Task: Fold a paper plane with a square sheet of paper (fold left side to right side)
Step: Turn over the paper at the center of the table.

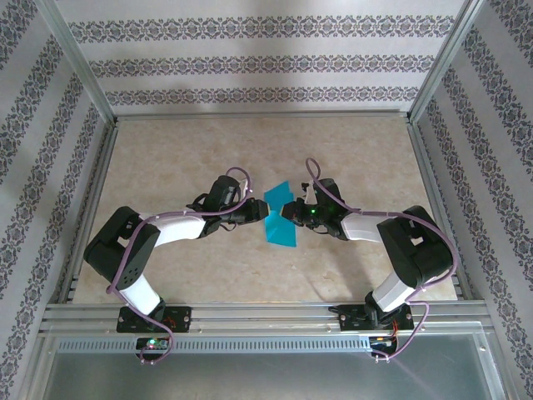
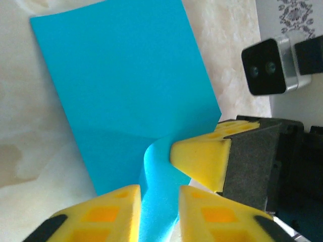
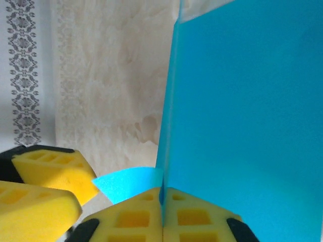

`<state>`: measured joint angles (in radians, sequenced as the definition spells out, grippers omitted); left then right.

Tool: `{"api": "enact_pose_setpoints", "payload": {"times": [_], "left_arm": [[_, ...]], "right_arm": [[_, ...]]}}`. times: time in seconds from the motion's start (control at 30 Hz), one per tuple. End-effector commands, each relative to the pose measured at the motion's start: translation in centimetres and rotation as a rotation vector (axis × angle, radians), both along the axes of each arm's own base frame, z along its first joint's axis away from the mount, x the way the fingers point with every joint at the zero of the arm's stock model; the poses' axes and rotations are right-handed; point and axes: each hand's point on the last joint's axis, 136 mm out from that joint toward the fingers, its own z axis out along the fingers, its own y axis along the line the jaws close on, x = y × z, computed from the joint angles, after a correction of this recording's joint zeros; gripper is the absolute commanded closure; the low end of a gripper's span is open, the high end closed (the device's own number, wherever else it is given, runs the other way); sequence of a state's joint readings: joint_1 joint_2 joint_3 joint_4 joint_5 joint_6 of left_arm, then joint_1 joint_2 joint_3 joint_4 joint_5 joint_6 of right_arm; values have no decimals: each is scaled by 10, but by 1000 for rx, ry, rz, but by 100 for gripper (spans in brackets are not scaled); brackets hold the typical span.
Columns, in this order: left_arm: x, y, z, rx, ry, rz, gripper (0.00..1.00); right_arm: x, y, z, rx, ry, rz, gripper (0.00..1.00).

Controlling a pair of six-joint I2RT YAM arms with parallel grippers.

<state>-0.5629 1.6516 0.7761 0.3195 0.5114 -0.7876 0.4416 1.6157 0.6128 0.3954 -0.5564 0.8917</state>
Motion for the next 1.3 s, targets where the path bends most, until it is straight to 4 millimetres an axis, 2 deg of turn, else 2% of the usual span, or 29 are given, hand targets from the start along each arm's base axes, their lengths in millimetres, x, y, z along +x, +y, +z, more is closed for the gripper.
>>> {"api": "enact_pose_setpoints", "payload": {"times": [0.0,0.1,0.2,0.4,0.47,0.57,0.63,0.73,0.83,0.93,1.13,1.27], "left_arm": [[7,16,15,4,-37,50,60],[9,26,31,-14,-59,82,49],[11,37,57,-65,-93,111,41],[9,51,129,-260,-196,135,13],[7,52,155,-339,-229,123,7],[6,47,191,-460,-273,97,2],[6,42,212,-535,-280,68,3],[3,26,240,-614,-298,-8,6],[-1,11,264,-665,-326,-74,6],[-3,0,275,-692,-340,-106,6],[-7,-18,281,-726,-343,-139,7],[-7,-24,284,-757,-340,-154,13]], "right_arm": [[8,-1,17,-12,-82,-21,100],[13,-6,34,-18,-151,-27,100],[18,-13,60,-7,-240,-37,100],[33,-36,137,82,-447,-97,100],[34,-42,174,136,-530,-104,100],[30,-47,230,210,-662,-111,100],[25,-48,260,251,-731,-115,100],[20,-48,292,316,-773,-123,100],[15,-40,310,362,-790,-115,100],[12,-31,317,381,-800,-105,100],[12,-20,322,420,-796,-108,100],[14,-18,324,431,-805,-119,100]]}}
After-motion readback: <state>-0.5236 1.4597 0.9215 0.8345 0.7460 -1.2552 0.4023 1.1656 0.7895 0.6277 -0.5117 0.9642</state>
